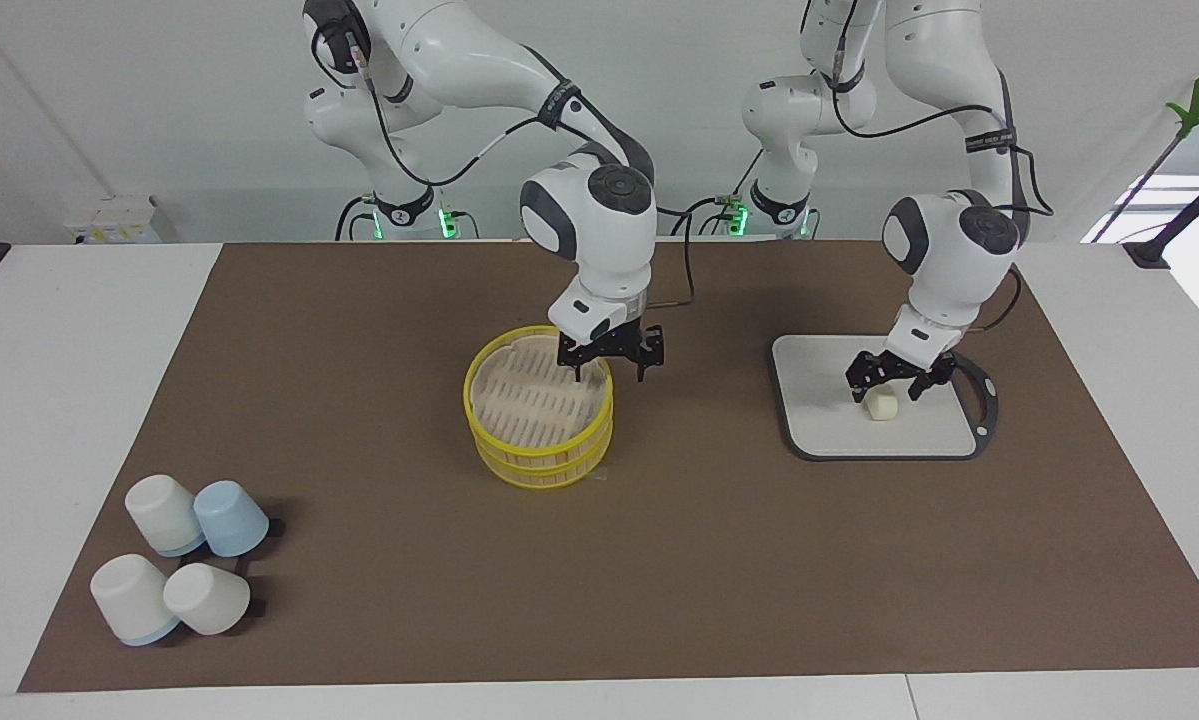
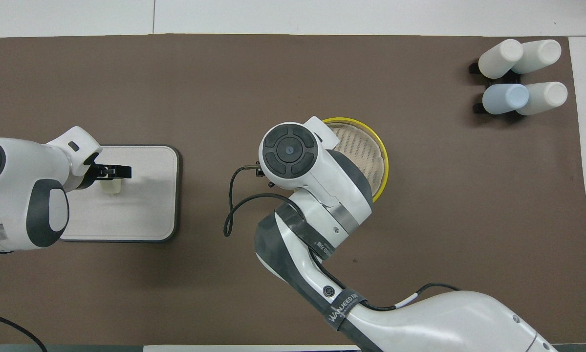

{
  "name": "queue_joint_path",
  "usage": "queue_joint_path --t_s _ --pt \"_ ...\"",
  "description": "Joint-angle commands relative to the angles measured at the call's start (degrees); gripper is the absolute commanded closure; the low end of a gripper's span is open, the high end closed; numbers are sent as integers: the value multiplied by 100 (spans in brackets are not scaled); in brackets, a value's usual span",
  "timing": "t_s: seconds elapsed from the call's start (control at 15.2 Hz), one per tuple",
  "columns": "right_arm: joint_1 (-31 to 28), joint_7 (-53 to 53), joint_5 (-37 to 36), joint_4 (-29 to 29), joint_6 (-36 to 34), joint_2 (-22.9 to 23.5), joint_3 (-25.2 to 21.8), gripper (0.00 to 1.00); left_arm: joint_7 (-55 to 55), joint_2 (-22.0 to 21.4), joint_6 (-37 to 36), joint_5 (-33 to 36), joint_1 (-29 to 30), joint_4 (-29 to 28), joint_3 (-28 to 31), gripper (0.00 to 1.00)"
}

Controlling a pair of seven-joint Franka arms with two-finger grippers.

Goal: Place bun in steamer
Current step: 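Grasp the bun with the left gripper while the right gripper lifts the lid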

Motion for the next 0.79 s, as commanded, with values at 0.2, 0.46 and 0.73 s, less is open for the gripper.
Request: queue_joint_path --t_s 0.2,0.46,0.73 --pt "-67 -28 -19 -384 121 -244 44 93 141 94 237 -69 26 -121 8 0" --pt "-94 -19 -11 -42 -55 -192 44 100 158 85 167 -69 35 -103 8 34" --pt "-347 -648 -19 1115 -1430 45 44 100 176 85 79 -69 96 -86 8 92"
